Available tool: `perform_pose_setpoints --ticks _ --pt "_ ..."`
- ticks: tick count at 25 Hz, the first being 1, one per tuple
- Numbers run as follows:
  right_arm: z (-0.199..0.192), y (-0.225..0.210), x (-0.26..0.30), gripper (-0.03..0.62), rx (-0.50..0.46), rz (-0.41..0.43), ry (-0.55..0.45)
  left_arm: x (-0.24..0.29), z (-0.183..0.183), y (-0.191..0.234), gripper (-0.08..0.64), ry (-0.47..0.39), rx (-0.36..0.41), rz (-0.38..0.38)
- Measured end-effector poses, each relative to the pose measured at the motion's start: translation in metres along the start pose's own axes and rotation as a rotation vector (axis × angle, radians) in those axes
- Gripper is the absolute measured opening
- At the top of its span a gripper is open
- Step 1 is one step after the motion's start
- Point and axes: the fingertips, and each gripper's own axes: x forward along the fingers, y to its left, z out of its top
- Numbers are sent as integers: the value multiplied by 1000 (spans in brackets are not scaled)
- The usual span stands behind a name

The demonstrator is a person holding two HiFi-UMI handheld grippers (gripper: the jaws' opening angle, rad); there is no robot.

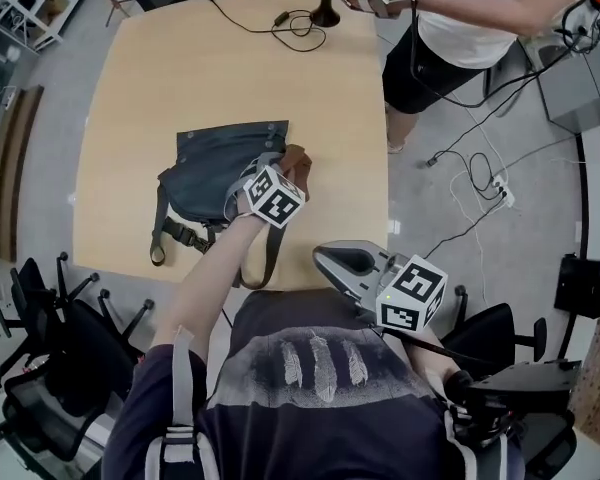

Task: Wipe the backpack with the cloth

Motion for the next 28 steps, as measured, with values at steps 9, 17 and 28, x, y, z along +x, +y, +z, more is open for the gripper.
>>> perform_pose_setpoints --ticks 9,17,28 --pt "0 2 15 2 -5 89 34 -27 -34 18 57 28 71 140" --pt "-7 13 23 2 -16 171 60 -68 -92 40 57 67 -7 279" --pt "-8 24 50 2 -16 195 71 -108 -175 82 57 145 -134 356"
